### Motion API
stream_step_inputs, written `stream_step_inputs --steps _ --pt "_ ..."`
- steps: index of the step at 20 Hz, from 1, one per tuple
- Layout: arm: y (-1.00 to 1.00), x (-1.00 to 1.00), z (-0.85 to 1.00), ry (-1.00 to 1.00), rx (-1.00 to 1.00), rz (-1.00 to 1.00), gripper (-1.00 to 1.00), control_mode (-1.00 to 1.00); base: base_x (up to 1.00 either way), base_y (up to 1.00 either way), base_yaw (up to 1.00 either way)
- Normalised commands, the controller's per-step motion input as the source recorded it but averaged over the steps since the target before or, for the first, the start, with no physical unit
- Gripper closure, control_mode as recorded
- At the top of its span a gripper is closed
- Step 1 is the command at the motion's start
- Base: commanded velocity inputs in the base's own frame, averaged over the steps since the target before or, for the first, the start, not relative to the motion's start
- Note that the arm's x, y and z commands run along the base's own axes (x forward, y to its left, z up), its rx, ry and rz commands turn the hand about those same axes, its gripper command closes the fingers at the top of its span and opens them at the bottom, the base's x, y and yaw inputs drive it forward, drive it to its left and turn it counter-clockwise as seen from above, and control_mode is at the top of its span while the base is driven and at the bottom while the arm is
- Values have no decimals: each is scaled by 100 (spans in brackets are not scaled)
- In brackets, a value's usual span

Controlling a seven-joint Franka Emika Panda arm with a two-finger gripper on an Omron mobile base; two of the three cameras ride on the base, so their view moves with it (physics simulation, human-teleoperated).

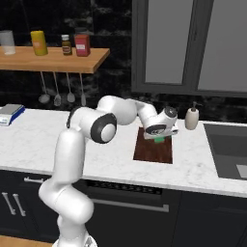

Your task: Pick up the sponge from the counter and clean the cutting board by briefly scrubbing or pressing down on the cutting board. Once finished, release the sponge.

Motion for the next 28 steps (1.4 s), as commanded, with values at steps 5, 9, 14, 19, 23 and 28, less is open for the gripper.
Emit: stream_step_inputs --steps 5,9,14,19,23,28 --pt "100 -69 3 -10 -32 32 100 -100 0 0 0" --pt "100 -12 34 -2 -32 35 100 -100 0 0 0" --pt "94 -5 41 0 -17 33 100 -100 0 0 0" --pt "71 0 6 0 0 25 100 -100 0 0 0" --pt "68 0 -2 3 0 19 -100 -100 0 0 0" --pt "42 0 -3 1 -1 7 -100 -100 0 0 0"
